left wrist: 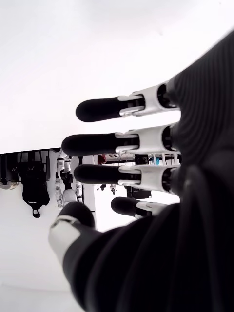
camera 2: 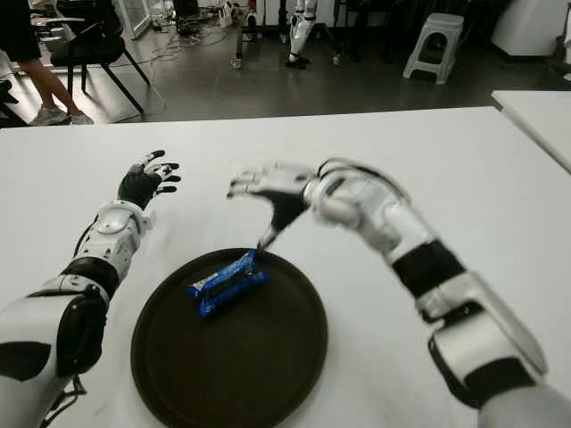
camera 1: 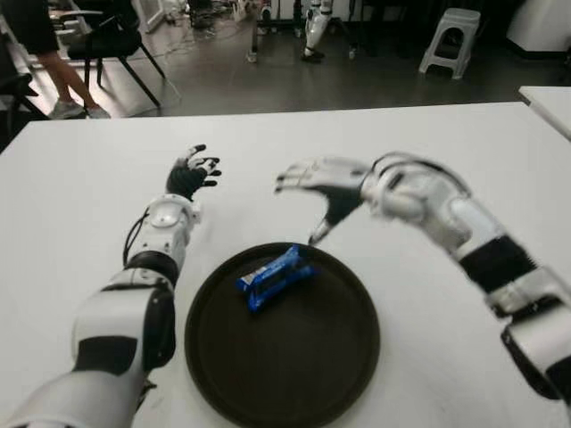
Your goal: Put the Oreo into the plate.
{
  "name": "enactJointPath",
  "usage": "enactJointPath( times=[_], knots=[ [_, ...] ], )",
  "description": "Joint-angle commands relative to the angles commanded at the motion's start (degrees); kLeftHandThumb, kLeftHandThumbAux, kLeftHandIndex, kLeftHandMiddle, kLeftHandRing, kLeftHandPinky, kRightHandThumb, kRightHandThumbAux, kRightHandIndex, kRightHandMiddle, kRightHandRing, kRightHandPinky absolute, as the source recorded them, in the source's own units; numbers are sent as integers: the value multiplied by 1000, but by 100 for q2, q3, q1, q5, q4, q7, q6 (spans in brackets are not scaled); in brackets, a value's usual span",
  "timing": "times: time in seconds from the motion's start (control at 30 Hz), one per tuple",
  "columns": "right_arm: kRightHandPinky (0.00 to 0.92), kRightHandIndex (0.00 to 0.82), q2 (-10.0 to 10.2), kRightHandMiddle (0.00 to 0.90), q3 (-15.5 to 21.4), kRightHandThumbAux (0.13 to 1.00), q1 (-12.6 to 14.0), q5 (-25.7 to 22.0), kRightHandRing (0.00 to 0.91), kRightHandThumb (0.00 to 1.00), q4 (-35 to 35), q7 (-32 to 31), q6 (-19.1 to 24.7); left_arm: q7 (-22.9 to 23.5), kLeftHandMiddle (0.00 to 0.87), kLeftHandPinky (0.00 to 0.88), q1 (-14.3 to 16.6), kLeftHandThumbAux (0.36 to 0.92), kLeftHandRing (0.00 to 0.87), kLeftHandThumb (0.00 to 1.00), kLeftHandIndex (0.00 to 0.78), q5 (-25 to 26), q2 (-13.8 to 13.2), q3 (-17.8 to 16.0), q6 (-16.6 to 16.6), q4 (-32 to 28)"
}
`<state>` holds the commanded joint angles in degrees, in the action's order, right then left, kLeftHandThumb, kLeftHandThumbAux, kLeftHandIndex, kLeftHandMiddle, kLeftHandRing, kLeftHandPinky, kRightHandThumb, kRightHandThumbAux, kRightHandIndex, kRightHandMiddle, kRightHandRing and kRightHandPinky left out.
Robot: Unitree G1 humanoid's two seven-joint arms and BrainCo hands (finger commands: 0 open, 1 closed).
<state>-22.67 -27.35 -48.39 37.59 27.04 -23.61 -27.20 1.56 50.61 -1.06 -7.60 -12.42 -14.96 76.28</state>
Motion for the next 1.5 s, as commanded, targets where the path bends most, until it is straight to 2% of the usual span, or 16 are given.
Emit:
enactJointPath(
  times=[0.2, 0.37, 0.47, 0.57, 0.73, 0.8, 0.87, 0.93, 1.0, 1.1, 1.17, 1.23, 1.27, 1.4, 1.5],
  knots=[
    [0, 0, -118, 0, 148, 474, -83, -263, 0, 0, 167, -57, -130, -6, 311, 350, -8, 665, 352, 537, 154, -32, -16, 23, 7, 5],
    [0, 0, -369, 0, 400, 432, -118, -660, 0, 0, 61, -419, -74, -10, 291, 329, -21, 648, 323, 536, 153, -71, -31, 57, 25, 11],
    [0, 0, -498, 0, 522, 418, -87, -846, 0, 0, -106, -629, 2, -13, 291, 344, -22, 646, 326, 548, 161, -75, -32, 63, 38, 12],
    [0, 0, -655, 0, 706, 415, -51, -1245, 0, 0, -219, -965, 53, -35, 297, 367, -19, 639, 339, 566, 167, -84, -30, 70, 51, 14],
    [0, 0, -680, 0, 842, 406, 31, -1611, 0, 0, -76, -1156, -10, -28, 306, 394, -23, 637, 358, 575, 168, -81, -31, 67, 29, 6],
    [0, 0, -640, 0, 889, 408, 12, -1795, 0, 0, 407, -1182, -231, -8, 310, 398, -27, 645, 362, 574, 168, -62, -25, 53, -8, -4],
    [0, 0, -577, 0, 863, 410, -100, -1808, 0, 0, 1014, -1126, -416, 10, 310, 397, -25, 652, 363, 571, 165, -45, -21, 39, -28, -10],
    [0, 0, -323, 0, 822, 417, -159, -1660, 0, 0, 2035, -652, -460, 14, 309, 390, -24, 656, 360, 565, 162, -42, -20, 36, -34, -10],
    [0, 0, -85, 0, 849, 424, -143, -1584, 0, 0, 2743, -129, -365, 13, 307, 382, -27, 659, 357, 561, 160, -44, -23, 38, -32, -8],
    [0, 0, 211, 0, 1037, 431, -173, -1692, 0, 0, 3326, 518, -62, 8, 306, 374, -33, 667, 352, 557, 158, -49, -25, 42, -29, -5],
    [0, 0, 605, 0, 1428, 446, -326, -2051, 0, 0, 4002, 1100, 473, 5, 305, 367, -38, 671, 349, 550, 156, -51, -24, 42, -24, -1],
    [11, 0, 907, 8, 1820, 474, -300, -2403, 4, 0, 4488, 1535, 791, 7, 308, 370, -32, 672, 351, 552, 155, -51, -25, 41, -11, 3],
    [19, 0, 959, 14, 1897, 489, -280, -2458, 7, 0, 4575, 1618, 823, 8, 309, 374, -33, 671, 353, 554, 155, -51, -24, 41, -8, 5],
    [79, 38, 1257, 77, 3099, 546, 18, -3601, 73, 0, 4897, 1546, 1218, 13, 311, 379, -25, 669, 359, 558, 155, -45, -23, 35, 5, 7],
    [138, 80, 1351, 127, 3562, 578, 88, -4050, 128, 21, 4929, 1335, 1379, -8, 310, 379, -26, 669, 359, 551, 153, -32, -18, 20, 11, 7]
  ],
)
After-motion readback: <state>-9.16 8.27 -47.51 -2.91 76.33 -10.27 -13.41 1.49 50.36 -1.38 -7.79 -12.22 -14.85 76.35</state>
